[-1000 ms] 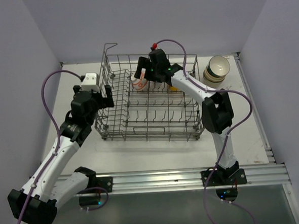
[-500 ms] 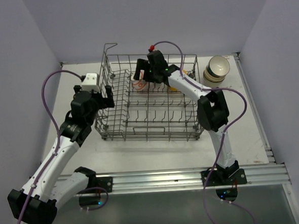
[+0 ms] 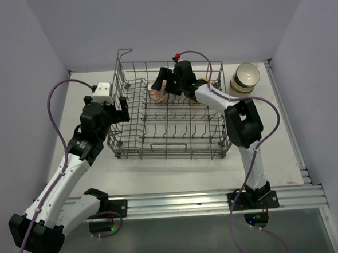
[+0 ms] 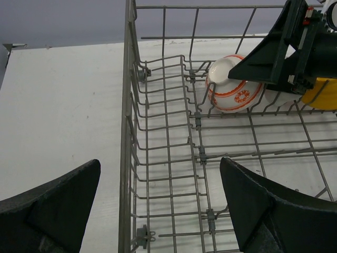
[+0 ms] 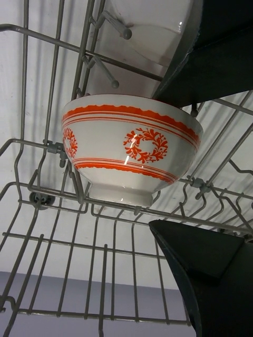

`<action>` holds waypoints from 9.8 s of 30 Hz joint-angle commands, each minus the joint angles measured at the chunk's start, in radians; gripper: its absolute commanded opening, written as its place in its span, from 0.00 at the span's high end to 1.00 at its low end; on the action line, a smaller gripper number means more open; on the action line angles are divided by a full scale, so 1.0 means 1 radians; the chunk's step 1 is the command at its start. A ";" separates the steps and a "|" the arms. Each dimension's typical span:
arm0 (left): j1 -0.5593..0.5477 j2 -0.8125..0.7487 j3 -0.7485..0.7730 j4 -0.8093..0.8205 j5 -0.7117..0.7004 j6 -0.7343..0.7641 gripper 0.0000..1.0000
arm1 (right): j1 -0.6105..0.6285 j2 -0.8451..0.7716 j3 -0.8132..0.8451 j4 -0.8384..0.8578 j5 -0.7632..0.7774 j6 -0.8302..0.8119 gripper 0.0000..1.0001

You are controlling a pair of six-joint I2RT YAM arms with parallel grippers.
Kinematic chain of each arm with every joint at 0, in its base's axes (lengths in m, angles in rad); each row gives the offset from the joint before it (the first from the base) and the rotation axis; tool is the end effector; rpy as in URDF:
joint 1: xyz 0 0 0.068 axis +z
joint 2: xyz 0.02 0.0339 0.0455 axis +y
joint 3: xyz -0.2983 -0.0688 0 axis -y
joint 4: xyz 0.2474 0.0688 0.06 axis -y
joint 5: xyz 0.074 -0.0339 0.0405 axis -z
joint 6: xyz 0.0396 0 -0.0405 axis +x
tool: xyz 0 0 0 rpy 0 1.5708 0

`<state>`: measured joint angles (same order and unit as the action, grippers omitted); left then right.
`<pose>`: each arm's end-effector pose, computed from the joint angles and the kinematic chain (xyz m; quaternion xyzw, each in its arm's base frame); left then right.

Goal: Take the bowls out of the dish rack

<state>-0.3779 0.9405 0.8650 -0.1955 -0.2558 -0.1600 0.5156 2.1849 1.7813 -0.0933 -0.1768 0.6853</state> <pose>0.1929 -0.0658 0.3656 0.0091 0.7934 -0.0616 0.6056 0.4684 0.2734 0.2615 0.0275 0.8567 0.3505 0.3775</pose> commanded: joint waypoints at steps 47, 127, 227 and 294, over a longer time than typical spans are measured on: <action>0.007 0.017 -0.001 0.033 0.018 0.027 0.00 | -0.051 0.067 0.012 0.342 -0.444 0.105 0.47; 0.007 0.020 0.003 0.018 0.036 0.027 0.00 | -0.290 -0.821 -0.287 -0.430 0.110 -0.394 1.00; 0.004 0.023 0.002 0.014 0.096 0.014 0.00 | -0.310 -0.284 -0.086 -0.281 0.003 -0.270 0.01; 0.004 0.053 0.006 0.010 0.119 0.010 0.00 | -0.405 -0.063 -0.095 -0.045 -0.651 -0.049 0.61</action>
<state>-0.3687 0.9848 0.8650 -0.2012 -0.2035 -0.1452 0.0944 2.1098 1.6871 -0.1997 -0.6895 0.5758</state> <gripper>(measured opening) 0.997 0.439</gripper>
